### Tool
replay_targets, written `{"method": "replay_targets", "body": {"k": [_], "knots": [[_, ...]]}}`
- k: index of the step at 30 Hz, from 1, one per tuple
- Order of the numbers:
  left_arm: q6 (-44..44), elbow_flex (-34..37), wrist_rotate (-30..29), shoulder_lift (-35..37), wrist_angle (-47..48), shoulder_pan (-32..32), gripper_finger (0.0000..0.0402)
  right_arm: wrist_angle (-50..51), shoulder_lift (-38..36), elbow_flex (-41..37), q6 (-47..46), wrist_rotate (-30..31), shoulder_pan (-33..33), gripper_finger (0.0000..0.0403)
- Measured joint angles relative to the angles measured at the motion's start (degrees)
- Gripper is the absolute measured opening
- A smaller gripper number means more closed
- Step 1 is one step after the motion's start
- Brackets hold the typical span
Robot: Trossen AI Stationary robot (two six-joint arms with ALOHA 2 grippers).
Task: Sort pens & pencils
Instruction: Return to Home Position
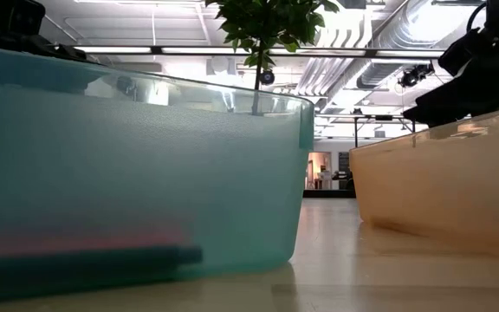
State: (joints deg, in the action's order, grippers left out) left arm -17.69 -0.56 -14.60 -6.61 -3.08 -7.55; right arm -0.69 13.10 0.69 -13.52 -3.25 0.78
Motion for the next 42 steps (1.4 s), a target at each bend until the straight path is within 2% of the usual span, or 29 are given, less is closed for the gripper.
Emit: {"method": "replay_targets", "body": {"k": [17, 42], "knots": [[0.0, 0.0, 0.0, 0.0, 0.0, 0.0, 0.0129, 0.0, -9.8, 0.0, -3.2, -0.2, 0.0, 0.0149], [0.0, 0.0, 0.0, 0.0, 0.0, 0.0, 0.0129, 0.0, -10.2, 0.0, -4.4, 0.0, 0.0, 0.0149]]}}
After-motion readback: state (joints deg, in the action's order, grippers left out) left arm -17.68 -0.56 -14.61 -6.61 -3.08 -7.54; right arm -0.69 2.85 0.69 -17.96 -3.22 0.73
